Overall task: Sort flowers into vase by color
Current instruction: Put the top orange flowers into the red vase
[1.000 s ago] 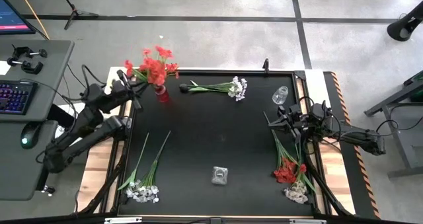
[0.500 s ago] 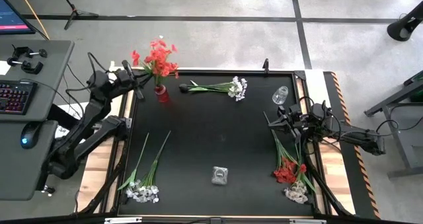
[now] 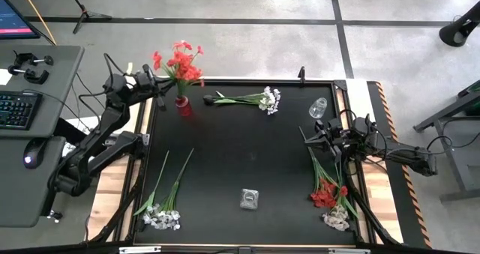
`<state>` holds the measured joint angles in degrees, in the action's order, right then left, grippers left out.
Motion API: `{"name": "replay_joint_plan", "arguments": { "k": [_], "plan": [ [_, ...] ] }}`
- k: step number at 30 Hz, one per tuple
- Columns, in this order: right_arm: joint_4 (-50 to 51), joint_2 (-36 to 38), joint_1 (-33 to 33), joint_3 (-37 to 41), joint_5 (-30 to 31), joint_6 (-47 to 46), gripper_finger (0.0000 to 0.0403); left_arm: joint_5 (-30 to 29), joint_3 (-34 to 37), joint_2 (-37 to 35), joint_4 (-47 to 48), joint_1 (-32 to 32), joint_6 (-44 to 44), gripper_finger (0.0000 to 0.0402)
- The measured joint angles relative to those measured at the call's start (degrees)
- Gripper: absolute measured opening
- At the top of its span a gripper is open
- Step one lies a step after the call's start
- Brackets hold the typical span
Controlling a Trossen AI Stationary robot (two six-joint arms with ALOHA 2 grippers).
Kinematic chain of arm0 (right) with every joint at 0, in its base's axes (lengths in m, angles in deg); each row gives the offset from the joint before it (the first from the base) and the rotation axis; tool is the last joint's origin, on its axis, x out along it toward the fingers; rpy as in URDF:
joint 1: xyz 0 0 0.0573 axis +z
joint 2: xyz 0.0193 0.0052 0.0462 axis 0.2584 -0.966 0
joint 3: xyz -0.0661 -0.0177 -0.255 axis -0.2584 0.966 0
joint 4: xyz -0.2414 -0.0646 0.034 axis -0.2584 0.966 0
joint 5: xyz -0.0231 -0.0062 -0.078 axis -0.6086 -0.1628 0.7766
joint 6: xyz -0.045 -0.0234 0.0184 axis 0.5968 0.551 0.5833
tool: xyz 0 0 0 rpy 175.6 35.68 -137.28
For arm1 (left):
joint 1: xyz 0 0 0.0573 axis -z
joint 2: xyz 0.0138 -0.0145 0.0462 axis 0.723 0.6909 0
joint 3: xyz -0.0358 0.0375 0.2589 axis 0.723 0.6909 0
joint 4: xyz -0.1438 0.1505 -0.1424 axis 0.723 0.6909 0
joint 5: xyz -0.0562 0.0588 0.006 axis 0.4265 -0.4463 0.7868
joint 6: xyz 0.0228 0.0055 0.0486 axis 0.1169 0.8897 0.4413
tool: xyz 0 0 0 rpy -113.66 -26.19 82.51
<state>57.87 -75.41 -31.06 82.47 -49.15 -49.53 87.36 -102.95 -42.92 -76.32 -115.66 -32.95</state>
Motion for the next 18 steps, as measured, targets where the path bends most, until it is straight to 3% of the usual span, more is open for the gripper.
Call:
{"name": "replay_joint_plan", "arguments": {
  "k": [18],
  "plan": [
    [0.0, 0.0, -0.02, 0.0, 0.02, 0.0, 0.0, -1.15, 0.0, 4.98, -0.23, 0.02, 2.49, 0.0001]
  ]
}}
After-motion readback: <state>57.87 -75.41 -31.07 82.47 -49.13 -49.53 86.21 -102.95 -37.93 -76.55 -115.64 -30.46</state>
